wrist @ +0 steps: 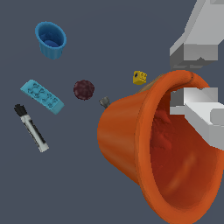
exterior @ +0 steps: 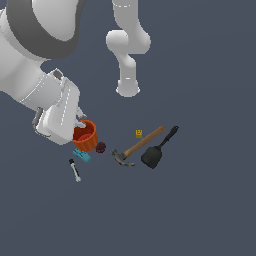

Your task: Pick up a designated object from a clutter of objects.

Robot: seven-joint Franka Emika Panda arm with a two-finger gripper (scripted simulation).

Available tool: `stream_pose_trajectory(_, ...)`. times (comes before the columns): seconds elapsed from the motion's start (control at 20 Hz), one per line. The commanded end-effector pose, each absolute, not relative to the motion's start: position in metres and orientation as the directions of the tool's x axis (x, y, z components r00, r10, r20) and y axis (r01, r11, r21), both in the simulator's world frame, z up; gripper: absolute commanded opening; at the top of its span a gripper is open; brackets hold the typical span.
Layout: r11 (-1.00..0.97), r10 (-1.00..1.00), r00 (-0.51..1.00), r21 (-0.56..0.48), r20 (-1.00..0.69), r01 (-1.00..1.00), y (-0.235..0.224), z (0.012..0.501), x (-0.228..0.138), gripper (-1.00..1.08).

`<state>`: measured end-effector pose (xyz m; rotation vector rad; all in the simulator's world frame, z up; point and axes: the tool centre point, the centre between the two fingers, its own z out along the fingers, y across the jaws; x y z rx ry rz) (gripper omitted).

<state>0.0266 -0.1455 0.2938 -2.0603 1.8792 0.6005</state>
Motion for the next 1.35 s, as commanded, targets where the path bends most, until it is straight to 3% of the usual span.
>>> stream_pose_trajectory(0.0,-0.109,-0.872,0.063,0.065,-0.485,-0.992,-0.146,0.325,0.025,-1.00)
stream_pose_trajectory(0.6,-0.111,-0.871,0.066,0.065,-0.486,-0.992,-0.146,0.438,0.025,-1.00)
stream_pose_trajectory(1.3,-0.112,-0.870,0.067,0.063,-0.488,-0.992,-0.147,0.473,0.027,-1.00)
